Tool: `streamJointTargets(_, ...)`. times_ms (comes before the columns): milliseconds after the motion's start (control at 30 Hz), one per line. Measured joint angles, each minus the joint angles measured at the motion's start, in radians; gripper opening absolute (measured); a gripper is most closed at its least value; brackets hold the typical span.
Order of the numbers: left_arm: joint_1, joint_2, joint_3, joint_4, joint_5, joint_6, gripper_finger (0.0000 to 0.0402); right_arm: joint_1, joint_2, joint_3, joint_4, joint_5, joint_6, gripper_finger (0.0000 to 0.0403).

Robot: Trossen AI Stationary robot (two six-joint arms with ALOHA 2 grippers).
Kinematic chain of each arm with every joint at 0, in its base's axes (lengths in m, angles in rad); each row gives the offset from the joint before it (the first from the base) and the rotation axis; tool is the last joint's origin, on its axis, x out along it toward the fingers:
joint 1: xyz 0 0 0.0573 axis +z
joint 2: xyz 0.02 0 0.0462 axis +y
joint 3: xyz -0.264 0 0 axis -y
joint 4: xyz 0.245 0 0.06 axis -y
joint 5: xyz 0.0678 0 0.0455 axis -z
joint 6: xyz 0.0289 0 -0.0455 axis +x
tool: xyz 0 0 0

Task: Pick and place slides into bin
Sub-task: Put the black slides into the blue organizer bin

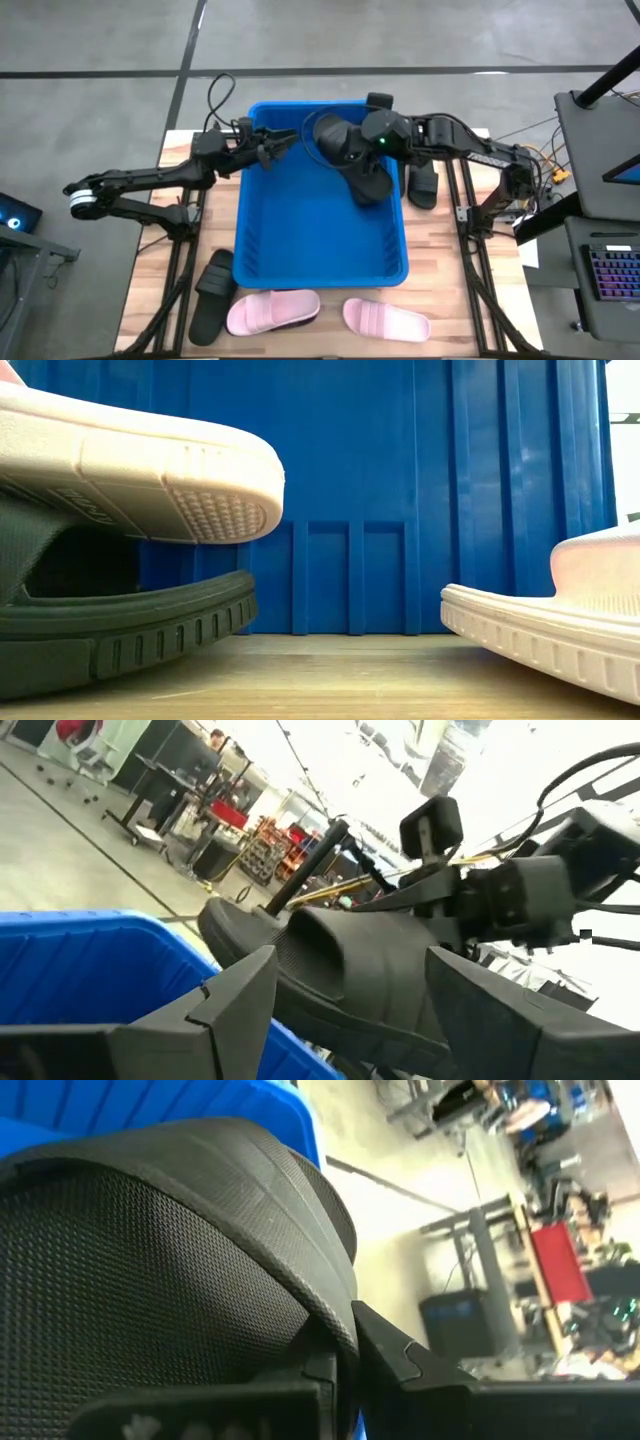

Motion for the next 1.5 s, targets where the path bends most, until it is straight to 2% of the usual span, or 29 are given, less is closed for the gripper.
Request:
streamJointTargets(133,0.001,-0.019,0.001,-0.001,0.000,0.035,0.0240,-0.039,0.000,-0.025,-0.002,0.014,0.086,0.0009)
streamJointTargets(300,0.001,-0.054,-0.004,0.000,-0.018,0.105,0.0240,-0.092,-0.012,-0.066,0.049,-0.020,0.170,0.0009)
streamJointTargets(567,0.001,-0.080,-0.006,-0.003,-0.019,0.105,0.0240,-0.151,-0.014,-0.207,0.252,-0.031,0.168,0.0009)
streamJointTargets(1000,0.001,-0.118,-0.010,-0.019,-0.023,0.130,0.0240,-0.246,-0.021,-0.445,0.419,-0.028,0.272,0.0009)
streamJointTargets(1333,0.002,-0.115,-0.013,-0.047,-0.035,0.133,0.0240,-0.248,-0.021,-0.607,0.425,0.085,0.300,0.0009)
streamJointTargets(1500,0.002,-0.114,-0.013,-0.045,-0.039,0.133,0.0240,-0.255,-0.021,-0.691,0.465,0.094,0.302,0.0009)
